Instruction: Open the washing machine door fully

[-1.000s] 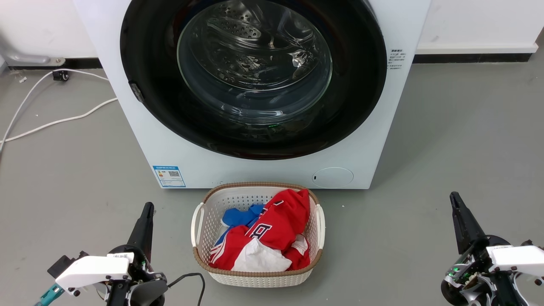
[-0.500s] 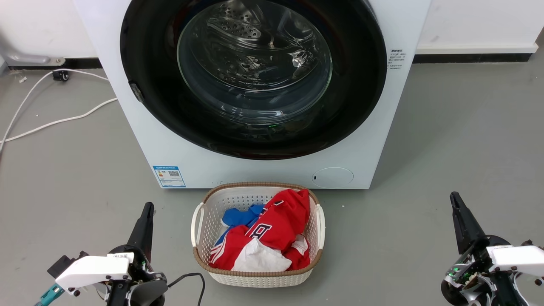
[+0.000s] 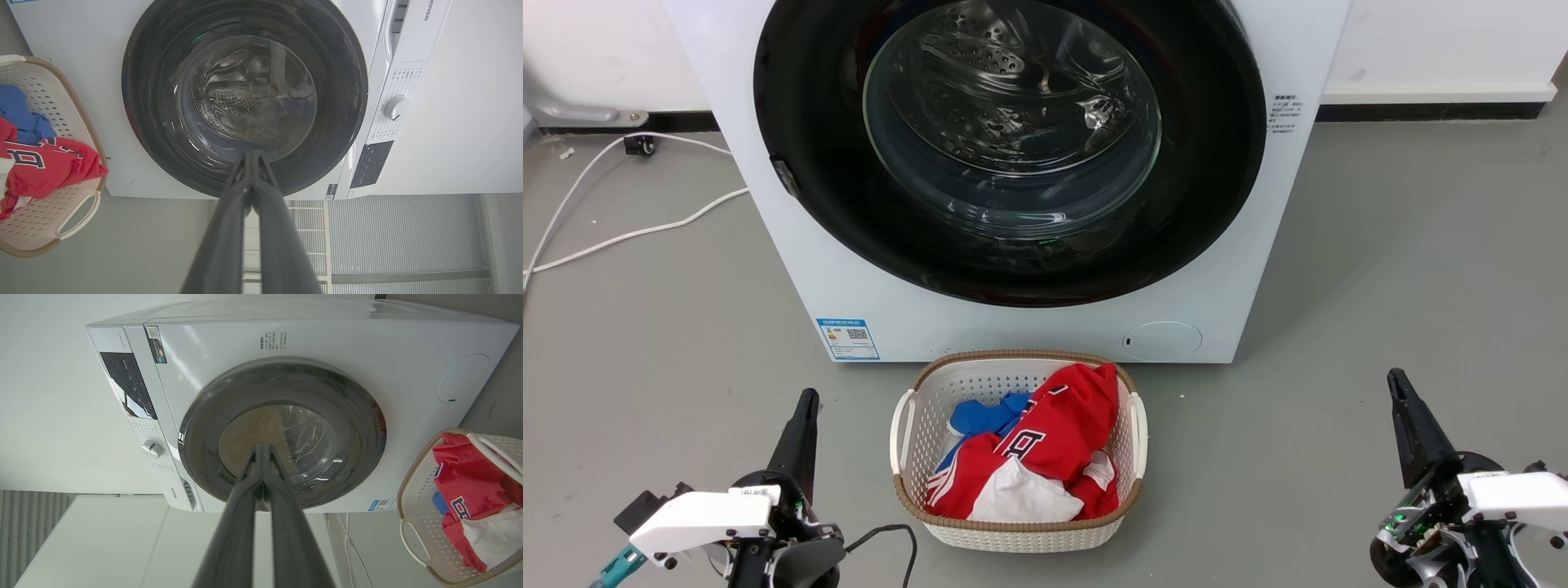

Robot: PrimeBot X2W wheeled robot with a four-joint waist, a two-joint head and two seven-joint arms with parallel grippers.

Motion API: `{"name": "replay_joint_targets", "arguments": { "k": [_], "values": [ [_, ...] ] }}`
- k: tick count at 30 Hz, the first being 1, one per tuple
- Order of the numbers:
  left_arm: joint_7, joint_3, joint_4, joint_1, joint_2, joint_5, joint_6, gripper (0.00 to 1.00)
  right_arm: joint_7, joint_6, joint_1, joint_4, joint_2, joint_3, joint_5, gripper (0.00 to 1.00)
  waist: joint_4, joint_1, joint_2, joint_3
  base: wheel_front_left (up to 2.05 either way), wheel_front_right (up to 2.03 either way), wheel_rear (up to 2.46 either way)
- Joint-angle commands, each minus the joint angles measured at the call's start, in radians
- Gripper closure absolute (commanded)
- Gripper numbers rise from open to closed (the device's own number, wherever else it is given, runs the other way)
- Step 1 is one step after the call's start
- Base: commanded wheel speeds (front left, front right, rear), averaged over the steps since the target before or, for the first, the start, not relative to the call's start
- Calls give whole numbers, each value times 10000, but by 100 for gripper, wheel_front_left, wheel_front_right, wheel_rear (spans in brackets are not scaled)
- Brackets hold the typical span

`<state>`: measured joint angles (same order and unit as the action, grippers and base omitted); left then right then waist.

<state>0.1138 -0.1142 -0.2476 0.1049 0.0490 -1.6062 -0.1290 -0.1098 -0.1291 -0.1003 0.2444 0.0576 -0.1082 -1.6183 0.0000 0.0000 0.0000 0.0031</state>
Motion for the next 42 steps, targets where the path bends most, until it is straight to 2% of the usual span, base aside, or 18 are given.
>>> {"name": "replay_joint_targets", "arguments": {
  "k": [1,5,6,16,22,33,42],
  "values": [
    [-14,5,3,81,24,-45,-32,100,-17,-29,-147,13,-37,-10,63,100,0,0,0,0,0,0,0],
    [-14,5,3,81,24,-46,-32,100,-18,-29,-147,13,-41,-15,67,100,0,0,0,0,0,0,0],
    [-14,5,3,81,24,-46,-32,0,-20,-29,-147,13,-42,-16,69,0,0,0,0,0,0,0,0],
    [-366,498,105,-157,-8,197,6,0,384,0,295,-147,-22,222,162,0,-9,0,0,-8,0,0,0],
    [-683,812,346,-162,114,751,4,0,673,-2,397,-360,-25,280,799,0,-19,0,0,-15,0,0,0],
    [-1163,1122,832,-180,166,3331,-1,0,1147,-5,494,-808,-23,481,3077,0,-46,0,0,-1,0,0,0],
    [-1514,1360,1040,-207,304,5417,-5,0,1356,-7,526,-946,160,759,5927,0,-90,0,0,10,0,0,0]
  ]
}}
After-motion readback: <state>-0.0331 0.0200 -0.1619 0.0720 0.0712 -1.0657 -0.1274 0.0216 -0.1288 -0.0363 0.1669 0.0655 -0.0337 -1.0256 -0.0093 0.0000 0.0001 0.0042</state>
